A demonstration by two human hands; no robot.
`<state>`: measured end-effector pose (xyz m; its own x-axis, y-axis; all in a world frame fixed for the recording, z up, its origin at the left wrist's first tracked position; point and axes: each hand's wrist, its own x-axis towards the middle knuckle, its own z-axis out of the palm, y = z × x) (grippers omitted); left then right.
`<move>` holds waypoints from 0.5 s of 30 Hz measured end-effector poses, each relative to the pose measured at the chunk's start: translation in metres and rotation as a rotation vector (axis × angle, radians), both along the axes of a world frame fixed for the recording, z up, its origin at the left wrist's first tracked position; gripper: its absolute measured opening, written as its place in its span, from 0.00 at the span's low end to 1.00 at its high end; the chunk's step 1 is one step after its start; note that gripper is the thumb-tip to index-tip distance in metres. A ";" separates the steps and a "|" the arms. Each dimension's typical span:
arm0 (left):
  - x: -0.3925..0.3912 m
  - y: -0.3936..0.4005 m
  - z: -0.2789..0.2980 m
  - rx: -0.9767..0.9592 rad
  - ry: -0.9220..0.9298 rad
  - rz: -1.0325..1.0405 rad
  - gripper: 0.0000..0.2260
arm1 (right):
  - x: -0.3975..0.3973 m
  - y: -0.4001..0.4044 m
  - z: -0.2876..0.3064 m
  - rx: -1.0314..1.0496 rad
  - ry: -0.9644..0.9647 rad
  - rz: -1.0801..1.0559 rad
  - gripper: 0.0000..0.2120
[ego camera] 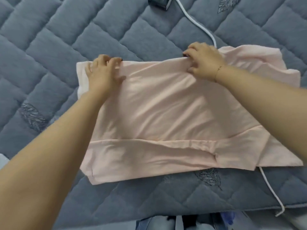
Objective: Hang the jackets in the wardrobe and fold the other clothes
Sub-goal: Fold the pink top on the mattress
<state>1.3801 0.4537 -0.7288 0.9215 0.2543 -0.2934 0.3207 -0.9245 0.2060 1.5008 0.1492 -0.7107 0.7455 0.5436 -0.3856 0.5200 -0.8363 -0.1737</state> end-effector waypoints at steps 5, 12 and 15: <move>0.010 0.040 0.000 -0.053 -0.016 -0.061 0.11 | 0.028 -0.012 0.007 -0.243 0.157 -0.122 0.16; -0.038 0.045 0.035 -0.095 -0.354 -0.217 0.03 | -0.036 -0.040 0.033 0.194 -0.114 -0.093 0.08; -0.093 0.040 0.051 -0.103 -0.417 -0.293 0.06 | -0.092 -0.063 0.047 0.287 -0.229 -0.014 0.07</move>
